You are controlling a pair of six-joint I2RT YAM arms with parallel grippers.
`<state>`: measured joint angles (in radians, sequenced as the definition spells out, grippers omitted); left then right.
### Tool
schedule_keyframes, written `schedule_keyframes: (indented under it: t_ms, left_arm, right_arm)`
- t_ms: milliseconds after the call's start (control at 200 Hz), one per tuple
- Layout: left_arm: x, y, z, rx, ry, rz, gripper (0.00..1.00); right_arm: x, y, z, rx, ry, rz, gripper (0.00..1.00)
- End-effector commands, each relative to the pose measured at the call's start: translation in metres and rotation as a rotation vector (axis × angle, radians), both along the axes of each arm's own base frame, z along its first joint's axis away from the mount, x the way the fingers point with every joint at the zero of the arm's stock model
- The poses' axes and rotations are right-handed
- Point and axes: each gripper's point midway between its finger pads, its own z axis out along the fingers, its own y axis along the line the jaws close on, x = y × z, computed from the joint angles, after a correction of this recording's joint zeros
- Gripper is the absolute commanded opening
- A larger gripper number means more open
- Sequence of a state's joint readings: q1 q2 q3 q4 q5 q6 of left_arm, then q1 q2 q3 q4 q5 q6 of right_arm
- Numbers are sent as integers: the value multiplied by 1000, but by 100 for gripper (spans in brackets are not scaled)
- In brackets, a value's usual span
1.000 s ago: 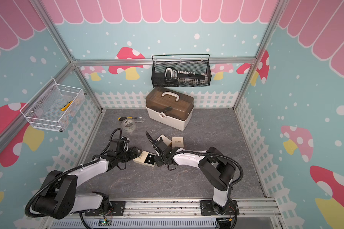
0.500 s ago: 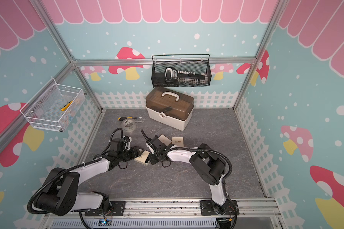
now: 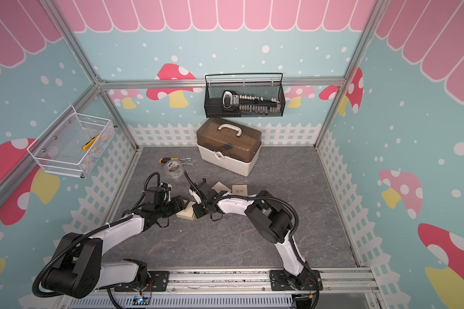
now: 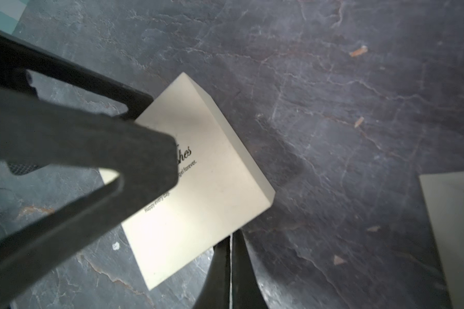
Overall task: Place the earrings into the drawer-style jewelry box
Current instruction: Close the drawer of the jewelry box, then move the jewelry box to the center of the board.
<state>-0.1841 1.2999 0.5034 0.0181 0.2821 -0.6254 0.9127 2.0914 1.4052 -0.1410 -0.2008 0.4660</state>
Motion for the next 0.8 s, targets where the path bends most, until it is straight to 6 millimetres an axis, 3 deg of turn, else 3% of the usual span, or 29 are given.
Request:
schedule_keyframes:
  t_ms: [0, 105, 185, 295, 405, 475, 505, 580, 795]
  left_arm:
    - [-3, 22, -1, 31, 24, 97, 75]
    - [-3, 47, 0, 61, 48, 200, 78]
    - [-4, 64, 2, 75, 60, 271, 81]
    - [-6, 75, 21, 106, 26, 311, 92]
    - [-6, 75, 50, 135, -49, 301, 94]
    - [-3, 63, 68, 169, -107, 258, 94]
    - [-1, 56, 75, 187, -131, 236, 94]
    - [7, 28, 86, 203, -178, 164, 94]
    - [40, -66, 91, 99, -246, -42, 94]
  right_arm:
    - [2, 24, 5, 45, -2, 32, 0]
    - [6, 37, 4, 43, -5, 44, 0]
    - [12, 36, 8, 27, -22, 20, 2]
    - [20, 18, 30, 1, -106, -32, 18]
    - [27, -15, 60, -43, -213, -97, 33]
    - [35, -41, 69, -78, -260, -140, 44]
    - [39, -52, 83, -78, -292, -159, 50]
    - [52, -76, 87, -111, -322, -196, 61]
    - [97, -110, 80, -70, -246, -245, 63]
